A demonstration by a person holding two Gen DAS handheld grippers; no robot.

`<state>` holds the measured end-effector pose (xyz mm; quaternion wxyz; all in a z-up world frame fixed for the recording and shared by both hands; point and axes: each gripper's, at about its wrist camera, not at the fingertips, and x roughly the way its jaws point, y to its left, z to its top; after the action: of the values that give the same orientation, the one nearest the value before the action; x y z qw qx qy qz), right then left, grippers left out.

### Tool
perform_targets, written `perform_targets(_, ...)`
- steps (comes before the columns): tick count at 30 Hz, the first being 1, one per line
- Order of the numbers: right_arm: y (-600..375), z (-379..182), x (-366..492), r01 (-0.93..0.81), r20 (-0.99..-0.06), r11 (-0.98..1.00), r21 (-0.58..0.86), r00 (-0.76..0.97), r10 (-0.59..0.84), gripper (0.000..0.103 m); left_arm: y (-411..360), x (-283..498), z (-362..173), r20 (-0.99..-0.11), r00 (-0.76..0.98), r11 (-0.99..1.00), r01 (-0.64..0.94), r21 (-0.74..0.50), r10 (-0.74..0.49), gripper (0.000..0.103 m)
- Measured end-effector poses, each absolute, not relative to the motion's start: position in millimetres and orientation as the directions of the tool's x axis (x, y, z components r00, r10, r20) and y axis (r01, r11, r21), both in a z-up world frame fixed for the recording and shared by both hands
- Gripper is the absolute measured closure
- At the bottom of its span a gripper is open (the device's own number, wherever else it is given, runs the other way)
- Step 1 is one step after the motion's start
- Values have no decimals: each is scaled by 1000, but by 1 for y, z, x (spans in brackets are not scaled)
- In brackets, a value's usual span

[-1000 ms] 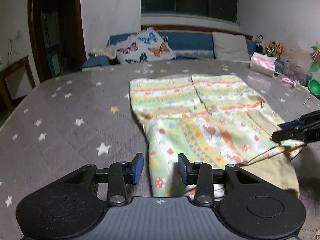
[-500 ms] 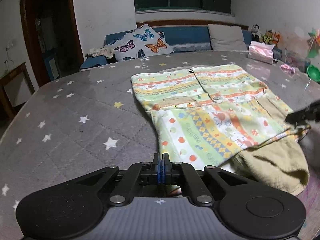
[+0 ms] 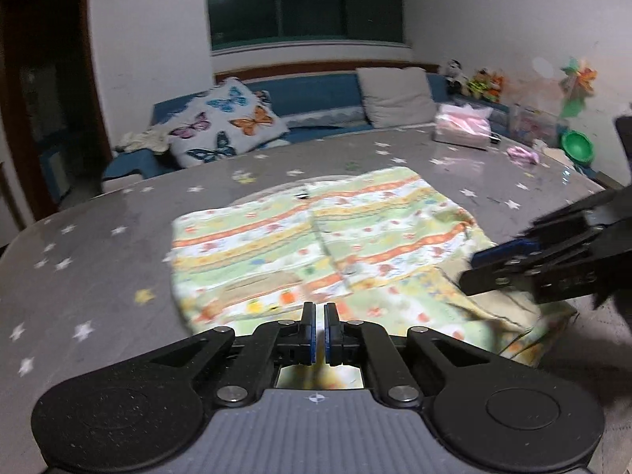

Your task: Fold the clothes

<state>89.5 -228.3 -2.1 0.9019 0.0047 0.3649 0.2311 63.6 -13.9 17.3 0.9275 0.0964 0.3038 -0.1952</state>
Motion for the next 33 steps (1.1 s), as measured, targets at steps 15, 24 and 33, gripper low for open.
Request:
perform_targets(15, -211, -4, 70, -510, -653, 852, 120, 606, 454, 64, -27, 36, -5, -602, 731, 839, 515, 177, -321, 97)
perform_targets(24, -211, -7, 49, -542, -669, 839, 37, 610, 424, 62, -10, 8, 2, -601, 730, 819, 535, 208, -324, 93)
perform_targets(33, -225, -2, 31, -551, -673, 834, 18, 610, 418, 53, 4, -35, -1, -603, 753, 736, 560, 380, -262, 54)
